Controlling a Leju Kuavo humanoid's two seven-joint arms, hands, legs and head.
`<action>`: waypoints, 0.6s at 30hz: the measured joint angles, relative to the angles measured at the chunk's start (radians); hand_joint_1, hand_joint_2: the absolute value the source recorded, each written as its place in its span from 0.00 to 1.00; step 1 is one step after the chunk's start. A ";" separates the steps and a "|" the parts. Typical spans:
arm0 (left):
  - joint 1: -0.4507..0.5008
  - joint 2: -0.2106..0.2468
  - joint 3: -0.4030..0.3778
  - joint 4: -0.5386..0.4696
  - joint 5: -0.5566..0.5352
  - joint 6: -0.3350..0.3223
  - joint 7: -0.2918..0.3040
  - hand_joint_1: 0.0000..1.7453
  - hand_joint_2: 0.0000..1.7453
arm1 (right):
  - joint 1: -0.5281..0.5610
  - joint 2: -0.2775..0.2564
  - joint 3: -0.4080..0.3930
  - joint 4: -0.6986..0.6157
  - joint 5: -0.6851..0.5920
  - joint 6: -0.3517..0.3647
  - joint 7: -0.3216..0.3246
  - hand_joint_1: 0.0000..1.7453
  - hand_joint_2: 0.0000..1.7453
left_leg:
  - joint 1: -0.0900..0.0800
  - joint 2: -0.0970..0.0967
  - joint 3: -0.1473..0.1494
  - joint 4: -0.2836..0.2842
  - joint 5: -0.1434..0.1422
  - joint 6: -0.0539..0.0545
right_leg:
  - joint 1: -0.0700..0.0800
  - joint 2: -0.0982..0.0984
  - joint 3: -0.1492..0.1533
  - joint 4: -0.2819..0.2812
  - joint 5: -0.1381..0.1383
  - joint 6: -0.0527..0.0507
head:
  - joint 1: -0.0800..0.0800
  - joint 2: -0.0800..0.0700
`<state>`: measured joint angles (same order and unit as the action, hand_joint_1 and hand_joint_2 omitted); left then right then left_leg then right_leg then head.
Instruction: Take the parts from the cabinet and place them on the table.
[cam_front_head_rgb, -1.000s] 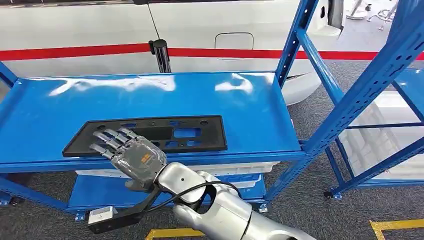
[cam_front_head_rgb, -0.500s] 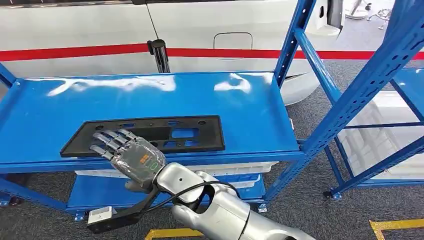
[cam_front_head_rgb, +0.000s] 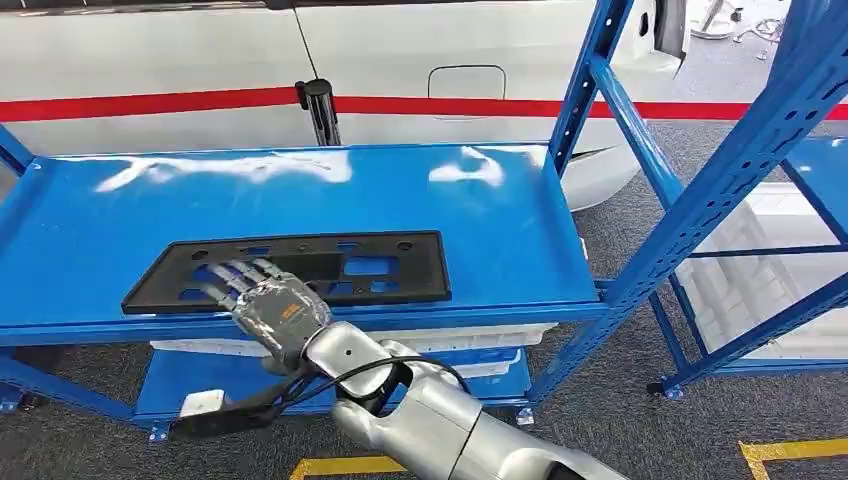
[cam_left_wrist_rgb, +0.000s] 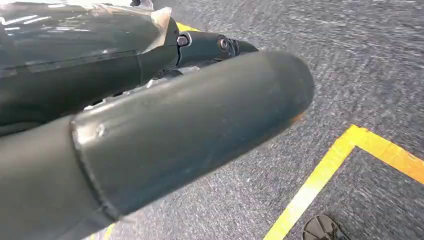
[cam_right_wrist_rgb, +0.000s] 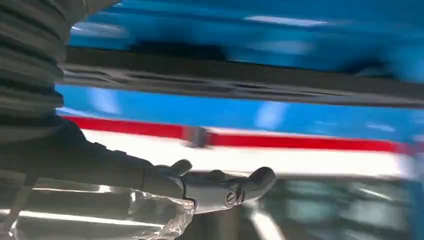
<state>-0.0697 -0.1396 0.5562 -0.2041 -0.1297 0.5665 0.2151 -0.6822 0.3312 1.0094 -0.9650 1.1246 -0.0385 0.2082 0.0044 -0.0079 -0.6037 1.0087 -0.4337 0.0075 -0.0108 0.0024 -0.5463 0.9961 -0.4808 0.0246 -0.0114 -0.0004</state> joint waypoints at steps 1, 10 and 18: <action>0.000 0.000 0.000 0.000 -0.005 -0.002 -0.001 0.00 0.00 | -0.006 0.005 -0.009 0.035 0.007 -0.005 0.047 0.00 1.00 | 0.000 0.000 0.000 0.000 0.000 0.000 | 0.000 -0.001 0.000 0.000 0.000 0.000 | 0.000 0.000; -0.001 0.000 0.000 0.000 -0.020 -0.021 -0.001 0.00 0.00 | -0.079 0.006 -0.093 0.318 0.014 -0.143 0.014 0.00 1.00 | -0.001 0.000 0.004 0.000 0.000 0.001 | -0.001 -0.001 0.005 0.000 0.000 0.000 | 0.000 0.000; -0.001 0.000 0.005 0.000 -0.010 -0.019 -0.011 0.00 0.00 | -0.086 0.006 -0.095 0.358 0.042 -0.141 0.046 0.00 1.00 | -0.001 -0.003 0.014 -0.001 -0.002 0.005 | 0.000 -0.004 0.006 -0.001 -0.006 0.005 | 0.000 0.000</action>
<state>-0.0705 -0.1400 0.5608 -0.2041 -0.1400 0.5478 0.2041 -0.7679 0.3376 0.9140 -0.6074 1.1665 -0.1797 0.2537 0.0037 -0.0107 -0.5897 1.0080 -0.4353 0.0129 -0.0112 -0.0011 -0.5398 0.9954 -0.4863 0.0293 -0.0111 -0.0004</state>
